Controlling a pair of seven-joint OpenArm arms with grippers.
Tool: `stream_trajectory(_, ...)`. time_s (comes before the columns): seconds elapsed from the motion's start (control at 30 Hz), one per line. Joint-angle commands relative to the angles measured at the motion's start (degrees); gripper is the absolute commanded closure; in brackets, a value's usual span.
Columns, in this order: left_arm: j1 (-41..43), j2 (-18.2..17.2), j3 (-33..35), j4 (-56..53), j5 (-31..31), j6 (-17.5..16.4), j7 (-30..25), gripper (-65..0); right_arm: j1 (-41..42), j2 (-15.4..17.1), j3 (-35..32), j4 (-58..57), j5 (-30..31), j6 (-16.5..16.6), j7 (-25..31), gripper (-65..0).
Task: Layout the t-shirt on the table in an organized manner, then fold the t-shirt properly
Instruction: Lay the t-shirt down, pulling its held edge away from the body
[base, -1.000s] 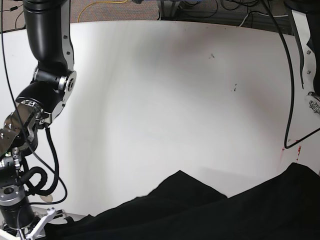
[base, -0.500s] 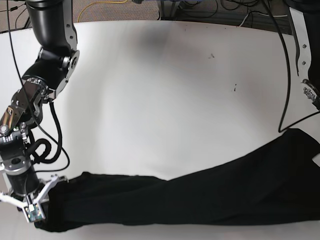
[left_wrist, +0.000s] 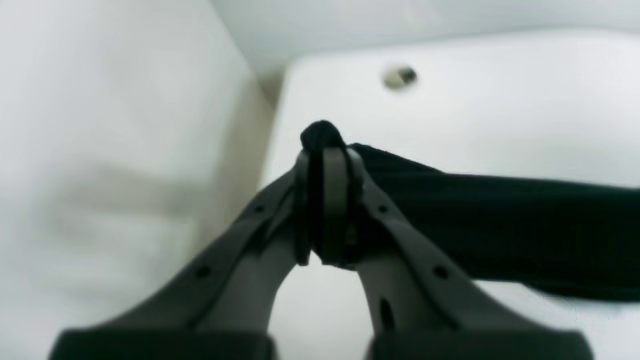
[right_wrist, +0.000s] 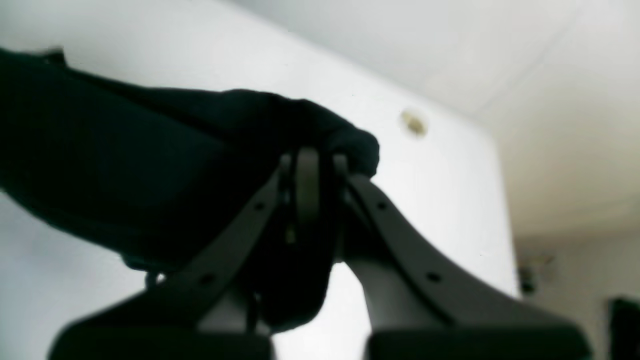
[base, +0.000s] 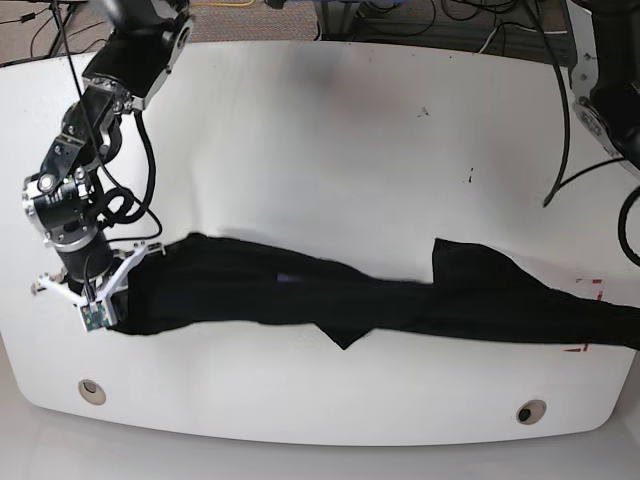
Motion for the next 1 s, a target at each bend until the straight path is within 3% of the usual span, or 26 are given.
stream_trajectory(0.0,2.2,-1.4,-1.3,1.8,-1.3,0.4,-2.0,0.0,-2.2,-0.5,1.0,1.1,1.1,-0.8,1.3,-0.3)
stream_trajectory(0.27,14.0,-0.2,-1.9,1.8,-3.5,0.4,-2.4,0.0,-11.9,-5.2,1.3,1.0,1.8,-0.8,5.4,-0.3)
stream_trajectory(0.5,25.1,0.2,-1.8,1.5,-3.4,0.4,-10.3,0.0,-18.8,-8.3,1.3,1.0,1.6,-1.1,9.1,-0.3)
stream_trajectory(0.7,31.0,0.2,-1.9,1.4,-3.6,0.3,-11.8,0.0,-22.7,-8.7,1.4,0.9,1.7,-1.2,10.5,-0.3)
stream_trajectory(0.87,33.5,0.3,-1.9,1.3,-3.3,-2.5,-11.9,0.0,-24.7,-9.4,1.4,0.8,1.8,-1.2,10.6,-0.3)
stream_trajectory(0.97,34.5,0.3,-2.1,1.2,-3.3,-2.5,-11.9,0.0,-25.6,-10.3,1.5,0.8,1.5,-1.3,10.6,-0.3)
